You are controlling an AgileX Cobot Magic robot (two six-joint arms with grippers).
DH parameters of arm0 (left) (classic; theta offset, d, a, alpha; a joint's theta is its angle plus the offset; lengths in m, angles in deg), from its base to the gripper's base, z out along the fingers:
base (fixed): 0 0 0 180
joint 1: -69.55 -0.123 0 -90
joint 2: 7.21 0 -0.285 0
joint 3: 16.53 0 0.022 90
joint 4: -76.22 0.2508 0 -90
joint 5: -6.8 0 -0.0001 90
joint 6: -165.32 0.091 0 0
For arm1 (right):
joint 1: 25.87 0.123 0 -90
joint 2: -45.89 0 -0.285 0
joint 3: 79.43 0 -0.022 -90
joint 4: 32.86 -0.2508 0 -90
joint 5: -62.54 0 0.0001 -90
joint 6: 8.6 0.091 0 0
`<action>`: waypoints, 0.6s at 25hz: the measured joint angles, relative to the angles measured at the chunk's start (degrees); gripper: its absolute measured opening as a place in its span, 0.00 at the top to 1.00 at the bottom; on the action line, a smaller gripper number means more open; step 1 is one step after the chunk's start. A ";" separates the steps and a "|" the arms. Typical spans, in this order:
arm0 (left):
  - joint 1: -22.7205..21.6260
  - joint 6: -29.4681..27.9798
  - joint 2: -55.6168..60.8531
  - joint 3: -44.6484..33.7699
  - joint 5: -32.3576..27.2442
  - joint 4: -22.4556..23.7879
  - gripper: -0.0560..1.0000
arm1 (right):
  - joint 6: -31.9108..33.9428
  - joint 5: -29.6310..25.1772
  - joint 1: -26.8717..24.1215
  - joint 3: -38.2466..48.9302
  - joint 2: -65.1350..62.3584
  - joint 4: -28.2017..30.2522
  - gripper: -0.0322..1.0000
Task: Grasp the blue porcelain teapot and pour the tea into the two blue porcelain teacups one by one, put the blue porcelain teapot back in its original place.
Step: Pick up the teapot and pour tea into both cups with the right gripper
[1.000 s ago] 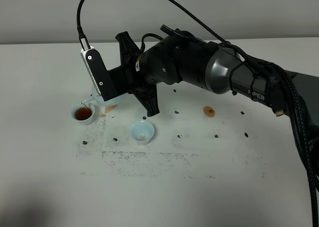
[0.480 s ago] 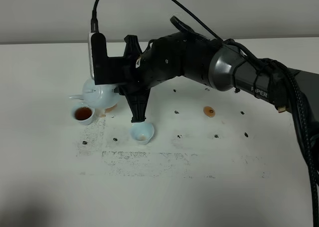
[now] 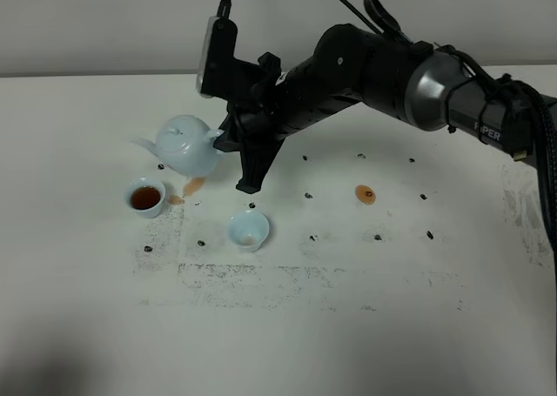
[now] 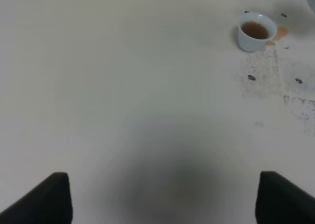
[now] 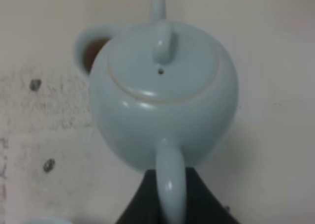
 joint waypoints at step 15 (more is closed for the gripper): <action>0.00 0.00 0.00 0.00 0.00 0.00 0.26 | -6.72 -1.57 -5.30 0.00 5.80 -14.62 0.93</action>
